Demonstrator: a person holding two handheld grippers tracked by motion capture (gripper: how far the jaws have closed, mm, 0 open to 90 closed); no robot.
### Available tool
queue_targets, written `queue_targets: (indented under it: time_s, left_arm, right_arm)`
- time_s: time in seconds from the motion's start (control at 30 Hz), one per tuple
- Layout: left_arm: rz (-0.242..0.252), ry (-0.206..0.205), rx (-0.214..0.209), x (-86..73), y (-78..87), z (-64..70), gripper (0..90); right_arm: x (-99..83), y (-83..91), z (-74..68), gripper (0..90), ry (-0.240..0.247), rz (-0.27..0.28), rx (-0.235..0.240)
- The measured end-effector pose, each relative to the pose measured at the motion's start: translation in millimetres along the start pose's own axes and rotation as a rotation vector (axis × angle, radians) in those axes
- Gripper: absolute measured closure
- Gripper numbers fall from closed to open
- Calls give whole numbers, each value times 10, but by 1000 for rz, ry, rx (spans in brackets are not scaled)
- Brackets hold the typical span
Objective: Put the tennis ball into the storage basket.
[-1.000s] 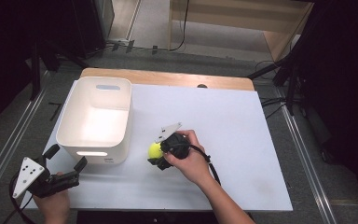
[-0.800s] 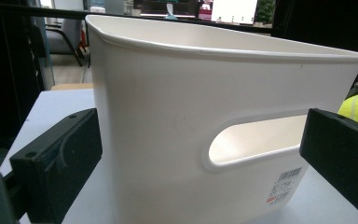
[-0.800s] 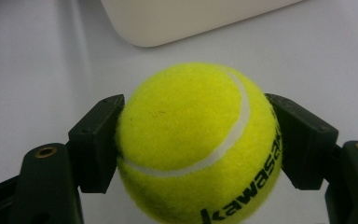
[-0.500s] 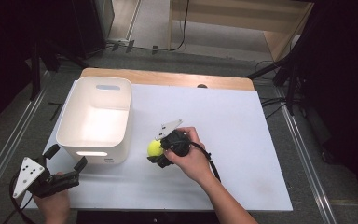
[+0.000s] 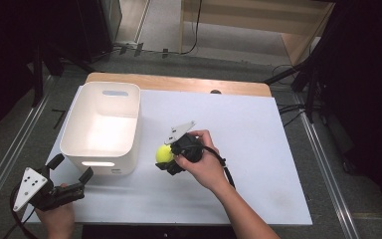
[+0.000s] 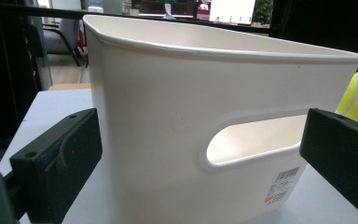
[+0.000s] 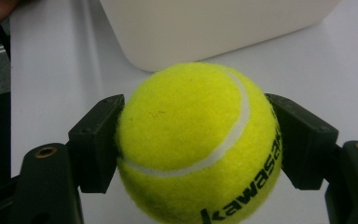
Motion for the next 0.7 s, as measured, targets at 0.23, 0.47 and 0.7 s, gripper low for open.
queue_targets:
  time_s: [0.23,0.47,0.7]
  left_arm:
    - [0,1,-3,1,2,-2,0]
    - [-1,1,-9,2,-1,3,0]
    - [-1,2,-10,2,-3,6,0]
  right_arm:
    - [83,21,7,237,7,5,18]
    - [187,62,14,237,20,13,25]
    - [290,97,27,237,29,20,35]
Point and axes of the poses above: each handheld gripper's, and its own axes: y roughly backward along the jaws, x roughly out of its top, z roughly to its right, the point moved 2 cm from there along -y, roughly forward along the jaws, and after that the axes turned 8 degrees about z, right-handed, at the moved point
